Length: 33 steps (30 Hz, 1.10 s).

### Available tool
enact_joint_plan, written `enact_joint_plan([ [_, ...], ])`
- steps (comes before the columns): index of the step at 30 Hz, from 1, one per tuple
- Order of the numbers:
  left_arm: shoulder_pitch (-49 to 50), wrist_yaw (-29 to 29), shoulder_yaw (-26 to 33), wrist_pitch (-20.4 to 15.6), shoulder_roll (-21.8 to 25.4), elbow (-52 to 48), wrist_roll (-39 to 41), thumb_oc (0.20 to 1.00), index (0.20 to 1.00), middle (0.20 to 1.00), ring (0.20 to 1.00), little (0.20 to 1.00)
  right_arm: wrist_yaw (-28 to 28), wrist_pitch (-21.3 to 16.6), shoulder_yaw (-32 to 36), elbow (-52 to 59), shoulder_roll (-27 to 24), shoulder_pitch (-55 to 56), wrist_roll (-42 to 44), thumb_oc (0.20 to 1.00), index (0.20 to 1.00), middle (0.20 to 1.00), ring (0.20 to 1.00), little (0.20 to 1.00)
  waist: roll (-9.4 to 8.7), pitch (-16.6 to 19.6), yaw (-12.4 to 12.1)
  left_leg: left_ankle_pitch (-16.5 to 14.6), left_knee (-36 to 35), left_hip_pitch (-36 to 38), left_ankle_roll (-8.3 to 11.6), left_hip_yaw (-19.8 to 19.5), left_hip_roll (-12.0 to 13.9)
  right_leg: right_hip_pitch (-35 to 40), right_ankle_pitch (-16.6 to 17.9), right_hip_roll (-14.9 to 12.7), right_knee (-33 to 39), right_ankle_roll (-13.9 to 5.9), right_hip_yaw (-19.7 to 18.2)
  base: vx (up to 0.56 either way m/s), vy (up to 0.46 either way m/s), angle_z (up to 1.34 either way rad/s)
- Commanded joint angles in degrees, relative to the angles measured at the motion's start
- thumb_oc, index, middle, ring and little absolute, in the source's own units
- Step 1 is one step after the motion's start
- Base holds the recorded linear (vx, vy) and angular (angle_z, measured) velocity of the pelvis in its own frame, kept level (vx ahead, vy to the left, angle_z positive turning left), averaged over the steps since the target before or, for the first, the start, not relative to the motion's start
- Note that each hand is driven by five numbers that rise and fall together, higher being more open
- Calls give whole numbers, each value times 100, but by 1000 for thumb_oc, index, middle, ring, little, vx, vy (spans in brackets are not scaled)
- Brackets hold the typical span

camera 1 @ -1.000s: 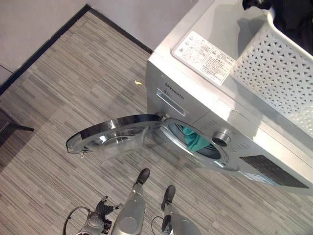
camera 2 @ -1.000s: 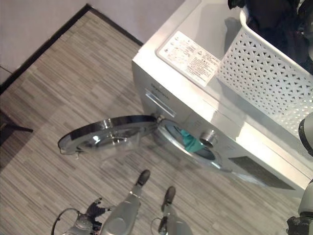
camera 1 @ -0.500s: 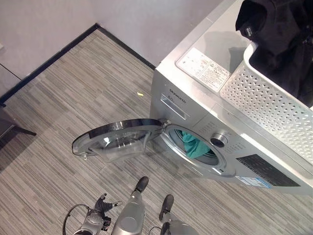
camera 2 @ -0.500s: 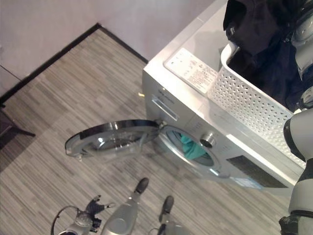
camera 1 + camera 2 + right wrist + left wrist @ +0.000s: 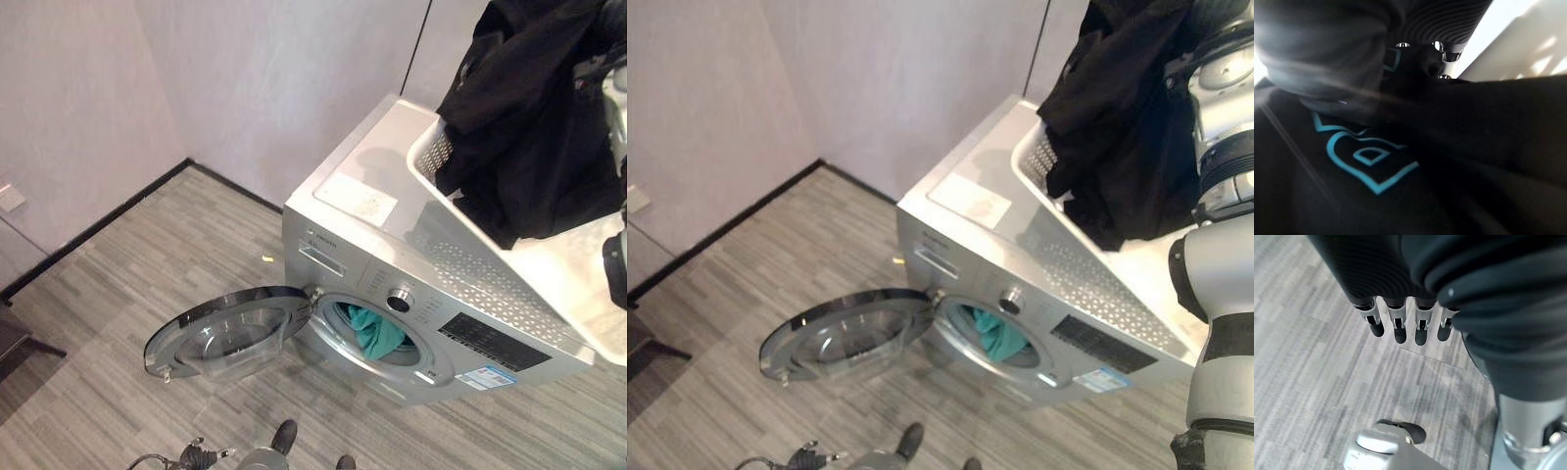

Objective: Grab the laundry basket,head to the washer,open it,put in the laundry and shut it.

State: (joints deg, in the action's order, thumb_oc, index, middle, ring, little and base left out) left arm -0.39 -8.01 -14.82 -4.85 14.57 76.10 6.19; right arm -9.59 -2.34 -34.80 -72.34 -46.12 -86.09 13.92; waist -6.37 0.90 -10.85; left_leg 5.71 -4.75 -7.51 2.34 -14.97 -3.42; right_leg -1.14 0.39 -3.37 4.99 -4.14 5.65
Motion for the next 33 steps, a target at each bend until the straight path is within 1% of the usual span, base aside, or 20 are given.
enact_joint_plan([
  [1, 43, 84, -8, 20, 68, 540, -96, 1000, 1000, 1000, 1000, 1000, -36, -181, 24, -173, 142, -20, 110, 200, 200, 200, 200, 200, -260, 104, 1, -364, 6, 24, -106, 51, 143, -14, 297, -729, 1, -479, -187, -62, -32, -21],
  [3, 53, 85, -41, 2, 60, 510, -85, 1000, 1000, 1000, 1000, 1000, -57, -196, 109, -177, 236, 79, 129, 200, 200, 200, 200, 200, -260, 70, -14, -348, 9, -15, -106, 58, 153, -61, 320, -715, 1, -473, -202, -70, -21, -22],
  [7, -84, 42, -203, -67, 104, 389, -30, 1000, 1000, 1000, 1000, 1000, -189, -286, 415, -163, 368, 407, 233, 200, 200, 200, 200, 200, -271, -427, -150, -185, 26, -353, -96, -1, 171, -393, 434, -665, 1, -452, -181, -133, -32, -4],
  [8, -86, 42, -205, -68, 105, 390, -29, 1000, 1000, 1000, 1000, 1000, -191, -284, 419, -159, 366, 410, 232, 200, 200, 200, 200, 200, -273, -424, -149, -183, 27, -359, -95, -3, 171, -398, 435, -665, 1, -452, -179, -76, -30, 6],
  [9, -113, 7, -183, -80, 122, 443, -67, 1000, 1000, 1000, 1000, 1000, -260, -323, 458, -53, 354, 503, 175, 200, 200, 200, 200, 200, -289, -552, -186, -119, 14, -482, -82, -53, 165, -493, 455, -658, 1, -446, -155, -24, -10, 10],
  [11, -154, -21, -167, -75, 140, 482, -91, 1000, 1000, 1000, 1000, 1000, -303, -336, 514, 22, 354, 561, 183, 200, 200, 200, 200, 200, -297, -601, -193, -97, 10, -543, -79, -78, 156, -543, 467, -656, 1, -444, -150, -24, -3, 9],
  [12, -192, -98, -168, -70, 160, 534, -136, 1000, 1000, 1000, 1000, 1000, -410, -380, 514, 142, 351, 607, 81, 200, 200, 200, 200, 200, -314, -718, -221, -59, 5, -665, -79, -109, 146, -651, 508, -654, 1, -447, -174, -2, 11, 11],
  [15, -185, -180, -154, -65, 174, 604, -220, 1000, 1000, 1000, 1000, 1000, -444, -447, 435, 282, 353, 710, -140, 200, 200, 200, 200, 200, -334, -824, -296, -24, -5, -791, -87, -161, 113, -769, 541, -665, 1, -456, -210, 16, 9, 7],
  [20, -229, -226, -203, -103, 210, 590, -278, 1000, 1000, 1000, 1000, 1000, -350, -452, 231, 247, 326, 783, -394, 200, 200, 200, 200, 200, -344, -907, -379, -7, -15, -906, -96, -211, 61, -868, 554, -699, 1, -471, -208, 27, 4, 3],
  [24, -385, -293, -276, -152, 164, 540, -258, 1000, 1000, 1000, 1000, 1000, -382, -473, 271, 324, 383, 951, -450, 200, 200, 200, 200, 200, -317, -981, -401, 9, -24, -986, -105, -277, 20, -932, 554, -729, 1, -484, -203, 47, 6, 5],
  [28, -441, -362, -280, -168, 152, 521, -245, 1000, 1000, 1000, 1000, 1000, -443, -483, 339, 323, 381, 1012, -458, 200, 200, 200, 200, 200, -288, -963, -389, -4, -25, -975, -106, -291, 3, -910, 521, -733, 1, -484, -191, 51, 4, 5],
  [32, -467, -476, -267, -167, 148, 581, -268, 1000, 1000, 1000, 1000, 1000, -796, -592, 623, 430, 362, 1056, -290, 200, 200, 200, 200, 200, -246, -887, -359, -49, -23, -905, -112, -293, 2, -830, 445, -741, 1, -485, -183, 43, -2, 3],
  [33, -453, -526, -272, -164, 143, 599, -285, 1000, 1000, 1000, 1000, 1000, -1033, -663, 865, 540, 338, 1046, -91, 200, 200, 200, 200, 200, -222, -833, -350, -75, -22, -866, -112, -295, 4, -788, 415, -753, 1, -489, -166, 28, -4, 5],
])
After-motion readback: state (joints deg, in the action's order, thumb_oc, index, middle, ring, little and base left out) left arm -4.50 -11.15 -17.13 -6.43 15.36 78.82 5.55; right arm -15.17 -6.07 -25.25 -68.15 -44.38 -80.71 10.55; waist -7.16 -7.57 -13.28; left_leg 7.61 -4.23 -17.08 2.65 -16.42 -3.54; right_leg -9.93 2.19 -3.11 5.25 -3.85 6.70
